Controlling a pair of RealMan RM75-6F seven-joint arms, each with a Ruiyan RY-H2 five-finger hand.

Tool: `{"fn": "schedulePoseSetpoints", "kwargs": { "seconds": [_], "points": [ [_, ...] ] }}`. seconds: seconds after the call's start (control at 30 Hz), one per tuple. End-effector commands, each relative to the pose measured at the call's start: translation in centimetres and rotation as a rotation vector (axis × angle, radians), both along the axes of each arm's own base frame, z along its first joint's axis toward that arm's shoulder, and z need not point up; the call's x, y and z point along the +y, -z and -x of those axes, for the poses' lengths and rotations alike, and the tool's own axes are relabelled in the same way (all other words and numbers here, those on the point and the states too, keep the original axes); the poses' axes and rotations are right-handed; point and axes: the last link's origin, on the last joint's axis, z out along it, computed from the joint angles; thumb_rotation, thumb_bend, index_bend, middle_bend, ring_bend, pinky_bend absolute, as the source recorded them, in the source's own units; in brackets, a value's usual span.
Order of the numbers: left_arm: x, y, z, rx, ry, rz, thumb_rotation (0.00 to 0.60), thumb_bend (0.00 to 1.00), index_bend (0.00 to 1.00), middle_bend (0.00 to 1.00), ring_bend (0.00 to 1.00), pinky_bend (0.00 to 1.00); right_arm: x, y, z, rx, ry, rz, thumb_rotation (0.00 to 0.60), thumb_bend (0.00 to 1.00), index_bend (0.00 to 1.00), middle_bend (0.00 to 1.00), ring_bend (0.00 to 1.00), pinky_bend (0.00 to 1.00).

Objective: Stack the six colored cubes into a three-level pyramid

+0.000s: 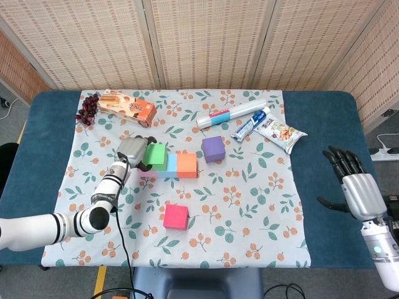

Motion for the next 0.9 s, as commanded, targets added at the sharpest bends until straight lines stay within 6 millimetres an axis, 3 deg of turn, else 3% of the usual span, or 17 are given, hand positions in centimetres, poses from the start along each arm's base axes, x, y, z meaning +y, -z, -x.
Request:
{"fn": "schedulePoseSetpoints", "kwargs": {
  "seconds": [0.03,0.13,0.3,0.5,0.7,0.9],
  "points": [
    [-0.2,0.0,0.0,0.001,0.004,0.009,0.6,0.33,0.12,0.12,0.02,0.24,0.0,0.0,0.0,-0.001,0.0,0.001,0.6,0.05,0.0,0.0,0.0,0.0],
    [-0.4,-0.1,-0.1,-0.002,0.003,0.019,0.6,0.33,0.05,0.01,0.0,0.15,0.1,-0.2,0.0,-0.004,0.0,0.004,0.6,0.05,0.0,0.0,0.0,0.0],
    [-0.7,-0.4,-0.4,-0.017,0.009,0.022,0.6,0.33,0.0,0.0,0.0,0.09,0.1,-0.2,0.1,-0.006,-0.001,0.003,0.6,0.05,0.0,0.0,0.0,0.0],
    [-1.5,-3.9,-0.5,-0.103,0.041,-0.033,0.6,0.33,0.0,0.0,0.0,0.04,-0.4,-0.5,-0.1,-0.017,-0.005,-0.009,0.6,0.05,0.0,0.0,0.0,0.0],
    [-3.9,-8.1,4.1,-0.143,0.099,-0.186,0.6,0.33,0.0,0.0,0.0,0.03,-3.4,0.3,-0.8,-0.023,-0.011,-0.107,0.6,0.02,0.0,0.0,0.0,0.0],
    [-6.3,-9.4,9.4,-0.1,0.11,-0.268,0.6,0.32,0.06,0.04,0.0,0.03,-8.5,3.5,-2.7,-0.022,-0.041,-0.238,0.6,0.01,0.0,0.0,0.0,0.0]
  ]
}}
